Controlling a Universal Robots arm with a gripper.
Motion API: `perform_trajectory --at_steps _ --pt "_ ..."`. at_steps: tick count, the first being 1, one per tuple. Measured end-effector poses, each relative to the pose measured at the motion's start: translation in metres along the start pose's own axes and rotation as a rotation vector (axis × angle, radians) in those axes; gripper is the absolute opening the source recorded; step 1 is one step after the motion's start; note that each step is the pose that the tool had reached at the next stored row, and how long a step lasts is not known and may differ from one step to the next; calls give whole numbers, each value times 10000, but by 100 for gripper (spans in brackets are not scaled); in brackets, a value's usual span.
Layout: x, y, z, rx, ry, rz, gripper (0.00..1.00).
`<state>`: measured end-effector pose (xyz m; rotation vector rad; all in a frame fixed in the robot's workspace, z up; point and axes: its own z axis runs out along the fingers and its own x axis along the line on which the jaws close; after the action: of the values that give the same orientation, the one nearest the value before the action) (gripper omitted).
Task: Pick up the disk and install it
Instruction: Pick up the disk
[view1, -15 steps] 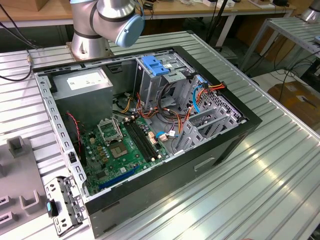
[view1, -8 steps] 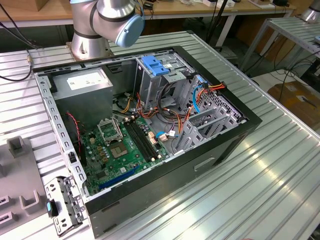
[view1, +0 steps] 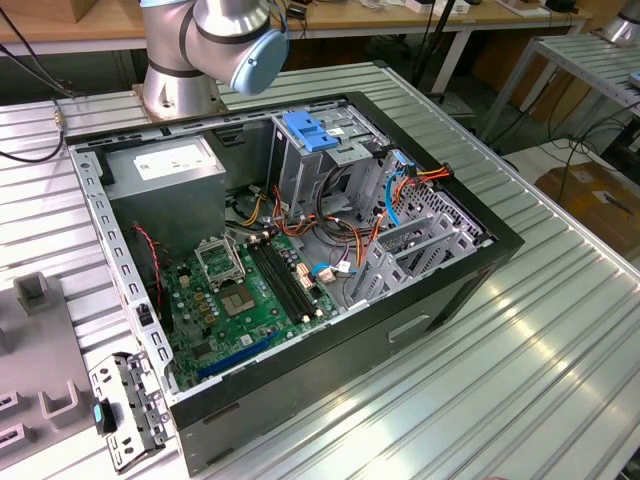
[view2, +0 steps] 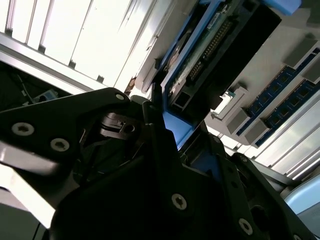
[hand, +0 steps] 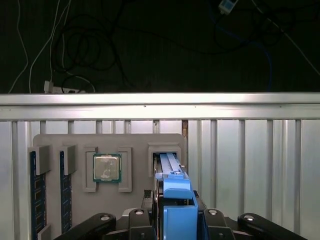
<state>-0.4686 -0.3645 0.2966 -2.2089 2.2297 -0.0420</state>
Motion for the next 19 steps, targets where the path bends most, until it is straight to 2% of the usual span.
perform_trajectory --at_steps 5,8,19 --pt "0 0 0 6 1 0 41" --pt "0 0 0 8 0 1 37" --pt "0 0 4 11 -1 1 37"
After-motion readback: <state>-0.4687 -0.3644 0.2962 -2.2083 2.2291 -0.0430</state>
